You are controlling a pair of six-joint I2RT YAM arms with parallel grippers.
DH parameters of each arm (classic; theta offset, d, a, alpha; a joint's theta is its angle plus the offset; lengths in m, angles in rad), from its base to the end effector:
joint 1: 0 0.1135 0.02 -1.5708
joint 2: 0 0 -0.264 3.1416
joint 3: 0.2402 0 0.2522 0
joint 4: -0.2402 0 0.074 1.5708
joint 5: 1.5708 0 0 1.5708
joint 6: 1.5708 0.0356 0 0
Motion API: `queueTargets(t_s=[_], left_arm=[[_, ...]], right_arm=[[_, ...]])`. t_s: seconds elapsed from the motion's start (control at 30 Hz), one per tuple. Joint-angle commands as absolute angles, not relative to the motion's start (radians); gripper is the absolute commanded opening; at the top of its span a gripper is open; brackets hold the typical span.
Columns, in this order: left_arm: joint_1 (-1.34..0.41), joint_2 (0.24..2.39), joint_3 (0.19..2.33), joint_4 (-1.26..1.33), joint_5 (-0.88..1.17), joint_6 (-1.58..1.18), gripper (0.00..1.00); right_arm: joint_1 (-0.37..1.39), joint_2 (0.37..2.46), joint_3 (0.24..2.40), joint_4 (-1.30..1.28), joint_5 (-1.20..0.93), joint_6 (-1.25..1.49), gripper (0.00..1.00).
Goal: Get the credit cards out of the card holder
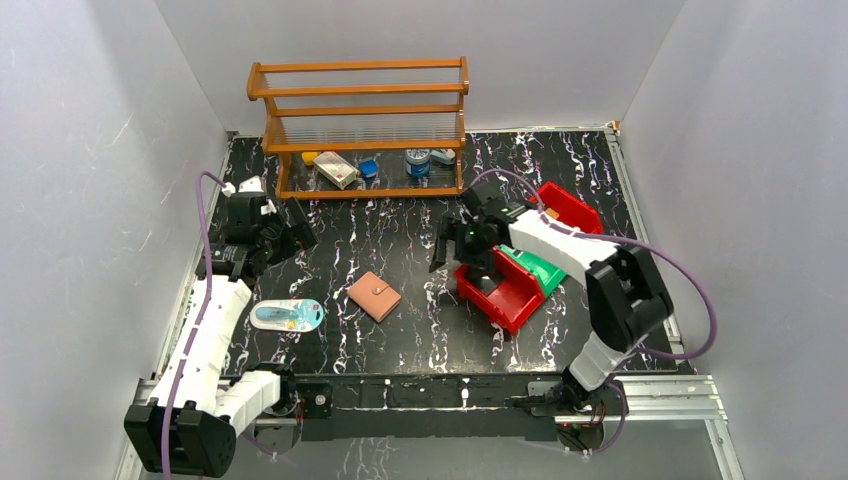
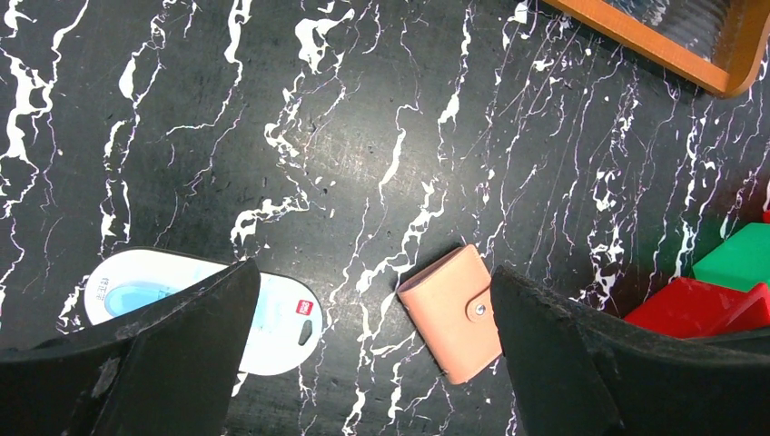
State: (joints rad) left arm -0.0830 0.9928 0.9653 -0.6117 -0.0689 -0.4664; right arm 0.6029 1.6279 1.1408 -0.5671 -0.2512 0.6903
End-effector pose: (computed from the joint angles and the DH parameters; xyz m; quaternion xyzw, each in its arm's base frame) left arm 0.2097 -0.0150 0.3225 -0.1853 0.8736 -0.0921 0.4404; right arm 0.2694 0.1962 0.2211 0.0099 0.9597 0.2493 0.1293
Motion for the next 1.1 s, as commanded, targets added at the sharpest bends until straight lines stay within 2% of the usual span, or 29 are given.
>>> queueTargets(t_s=[0.0, 0.37, 0.73, 0.9, 1.07], left_arm=[[-0.077, 0.971, 0.976, -0.634, -0.087, -0.453, 0.98], [-0.077, 0.965, 0.961, -0.634, -0.087, -0.448, 0.98], [-0.077, 0.973, 0.929, -0.620, -0.041, -0.469, 0.98], [-0.077, 0.978, 0.902, -0.603, -0.004, -0.483, 0.98], [-0.077, 0.984, 0.889, -0.597, 0.023, -0.489, 0.98]], right_arm=[[0.662, 1.715, 1.276, -0.532, -0.230, 0.706, 0.97], [0.747, 2.061, 1.713, -0.632, -0.143, 0.652, 0.96], [0.755, 2.325, 2.116, -0.695, -0.199, 0.668, 0.95], [0.759, 2.353, 2.134, -0.620, -0.328, 0.724, 0.93], [0.762, 2.285, 2.141, -0.638, -0.289, 0.699, 0.94]])
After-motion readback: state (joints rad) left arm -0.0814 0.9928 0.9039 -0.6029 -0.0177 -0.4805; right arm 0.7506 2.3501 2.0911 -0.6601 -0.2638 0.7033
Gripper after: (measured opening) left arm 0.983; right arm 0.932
